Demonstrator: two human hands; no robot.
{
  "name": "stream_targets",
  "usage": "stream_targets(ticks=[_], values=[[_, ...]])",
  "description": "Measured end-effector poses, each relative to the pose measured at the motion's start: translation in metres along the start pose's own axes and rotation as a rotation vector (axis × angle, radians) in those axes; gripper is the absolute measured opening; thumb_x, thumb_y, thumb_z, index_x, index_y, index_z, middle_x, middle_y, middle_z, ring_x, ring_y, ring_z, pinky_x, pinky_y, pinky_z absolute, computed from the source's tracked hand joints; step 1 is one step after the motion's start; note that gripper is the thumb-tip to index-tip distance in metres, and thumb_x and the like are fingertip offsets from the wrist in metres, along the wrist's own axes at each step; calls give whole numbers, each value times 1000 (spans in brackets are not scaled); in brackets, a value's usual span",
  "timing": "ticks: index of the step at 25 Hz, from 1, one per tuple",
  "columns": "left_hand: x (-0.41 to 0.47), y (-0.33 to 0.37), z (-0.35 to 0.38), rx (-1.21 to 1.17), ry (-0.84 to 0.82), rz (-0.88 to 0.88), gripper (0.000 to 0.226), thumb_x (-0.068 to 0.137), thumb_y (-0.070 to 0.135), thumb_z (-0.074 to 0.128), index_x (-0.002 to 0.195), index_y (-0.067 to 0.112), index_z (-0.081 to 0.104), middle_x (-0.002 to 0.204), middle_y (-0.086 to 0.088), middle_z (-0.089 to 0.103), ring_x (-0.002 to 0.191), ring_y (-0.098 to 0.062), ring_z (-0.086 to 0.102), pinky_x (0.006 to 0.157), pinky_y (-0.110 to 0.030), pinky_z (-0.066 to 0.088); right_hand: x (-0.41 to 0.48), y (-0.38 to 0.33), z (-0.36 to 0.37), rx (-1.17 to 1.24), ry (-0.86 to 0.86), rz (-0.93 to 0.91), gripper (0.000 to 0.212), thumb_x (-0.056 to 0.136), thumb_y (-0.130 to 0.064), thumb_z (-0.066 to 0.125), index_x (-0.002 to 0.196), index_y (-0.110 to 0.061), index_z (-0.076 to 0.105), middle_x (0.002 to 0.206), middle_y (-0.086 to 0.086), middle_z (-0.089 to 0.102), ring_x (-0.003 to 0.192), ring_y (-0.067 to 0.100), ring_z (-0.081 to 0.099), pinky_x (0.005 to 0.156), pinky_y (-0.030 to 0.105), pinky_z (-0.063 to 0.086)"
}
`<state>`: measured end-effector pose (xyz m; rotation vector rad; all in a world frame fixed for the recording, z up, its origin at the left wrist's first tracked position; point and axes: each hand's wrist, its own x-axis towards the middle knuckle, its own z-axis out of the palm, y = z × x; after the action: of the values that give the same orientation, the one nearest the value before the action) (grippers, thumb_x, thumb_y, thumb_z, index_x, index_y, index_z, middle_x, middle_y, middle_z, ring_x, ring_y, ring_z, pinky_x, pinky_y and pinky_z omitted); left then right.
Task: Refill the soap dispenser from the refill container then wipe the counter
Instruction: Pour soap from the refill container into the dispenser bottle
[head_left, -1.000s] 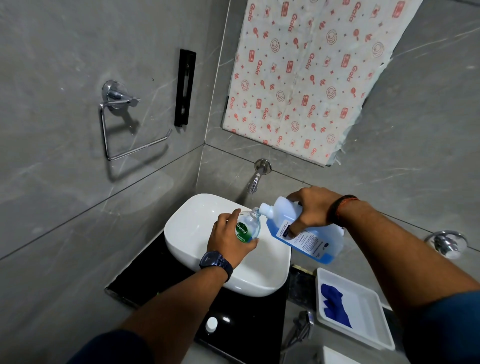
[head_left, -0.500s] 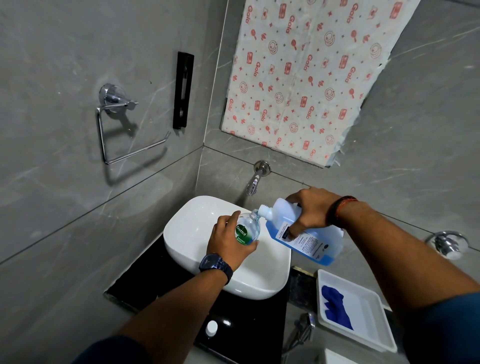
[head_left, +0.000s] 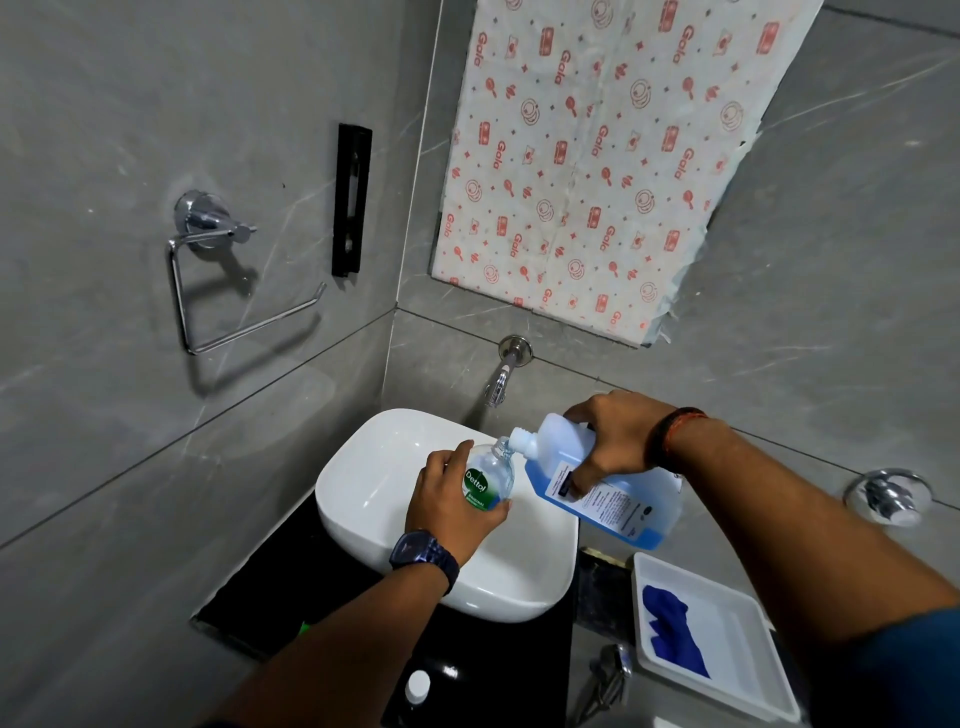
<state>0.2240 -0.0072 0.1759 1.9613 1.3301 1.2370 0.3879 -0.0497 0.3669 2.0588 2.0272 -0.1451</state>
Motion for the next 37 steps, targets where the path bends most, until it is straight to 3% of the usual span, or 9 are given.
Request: stream_targets(ticks=[6,10,23,37], values=[[2,1,1,-9,5,-1,82,54,41,84,125,23,49,114,-5,52,101,-24,54,85,-33,50,1,3,1,6,12,11,71,46,-69,75,106,-33,61,92,-5,68,78,15,61,64,28,48],[2,1,2,8,-2,-2,82,54,43,83,125,23,48,114,-5,52,101,-24,54,85,-32,49,2,3,1,17,0,15,71,48,-68,75,108,-33,60,96,-5,68,80,15,61,68,28,50],[0,1,3,-14,-5,-15,85,53,44,84,127,24,46,117,-4,51,104,-24,54,87,-33,49,-3,0,-2,22,-13,18,70,51,-67,76,109,-32,60,94,-5,66,79,16,61,59,24,42],[-5,4,-3,-25,-4,-15,84,53,42,84,126,24,47,116,-4,51,103,-24,54,85,-33,50,-7,-4,-3,-3,-1,24,76,45,-69,74,109,-30,60,98,-2,68,81,17,62,73,32,54]])
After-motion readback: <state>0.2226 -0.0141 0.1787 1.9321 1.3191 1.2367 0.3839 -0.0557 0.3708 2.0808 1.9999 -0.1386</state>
